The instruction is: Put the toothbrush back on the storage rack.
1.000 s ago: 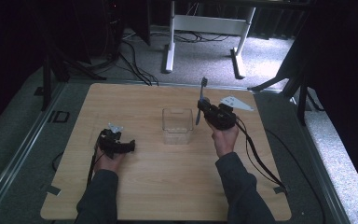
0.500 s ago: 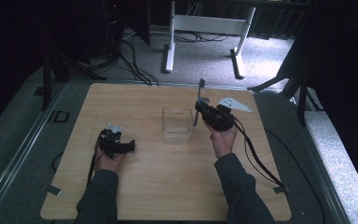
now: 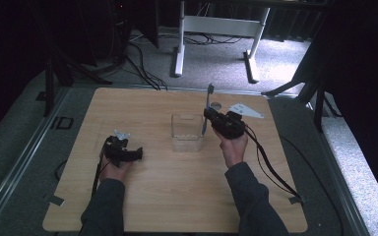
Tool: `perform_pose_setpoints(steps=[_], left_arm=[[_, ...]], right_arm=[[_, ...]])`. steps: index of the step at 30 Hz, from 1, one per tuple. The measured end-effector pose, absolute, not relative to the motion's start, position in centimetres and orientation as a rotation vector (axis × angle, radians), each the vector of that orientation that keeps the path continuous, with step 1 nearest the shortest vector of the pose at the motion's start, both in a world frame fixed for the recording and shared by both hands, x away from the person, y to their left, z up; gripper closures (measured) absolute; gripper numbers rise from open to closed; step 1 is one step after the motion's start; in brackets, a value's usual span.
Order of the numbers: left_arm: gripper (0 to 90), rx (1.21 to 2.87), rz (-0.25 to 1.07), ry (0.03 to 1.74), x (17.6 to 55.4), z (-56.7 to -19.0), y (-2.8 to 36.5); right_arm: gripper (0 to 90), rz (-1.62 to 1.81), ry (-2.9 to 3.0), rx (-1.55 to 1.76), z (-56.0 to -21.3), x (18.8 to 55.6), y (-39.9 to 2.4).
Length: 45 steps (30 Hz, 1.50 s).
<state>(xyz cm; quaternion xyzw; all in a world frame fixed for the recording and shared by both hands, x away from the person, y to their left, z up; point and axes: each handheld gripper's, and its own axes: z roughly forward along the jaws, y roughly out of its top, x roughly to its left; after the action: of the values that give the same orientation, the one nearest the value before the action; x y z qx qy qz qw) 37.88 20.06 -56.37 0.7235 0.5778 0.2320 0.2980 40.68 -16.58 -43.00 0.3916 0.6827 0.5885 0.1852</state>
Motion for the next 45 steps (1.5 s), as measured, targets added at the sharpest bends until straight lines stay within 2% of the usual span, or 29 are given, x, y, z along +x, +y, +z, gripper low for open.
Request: perform_pose_setpoints(steps=[40,45], left_arm=[[9.2,1.921,0.617,1.536,37.9,-56.4,20.1],[9.2,1.923,0.617,1.535,37.9,-56.4,20.1]], right_arm=[[77.0,1.528,2.094,1.032,-45.8,41.3,-14.8],[59.1,1.491,2.103,1.018,-45.8,41.3,-14.9]])
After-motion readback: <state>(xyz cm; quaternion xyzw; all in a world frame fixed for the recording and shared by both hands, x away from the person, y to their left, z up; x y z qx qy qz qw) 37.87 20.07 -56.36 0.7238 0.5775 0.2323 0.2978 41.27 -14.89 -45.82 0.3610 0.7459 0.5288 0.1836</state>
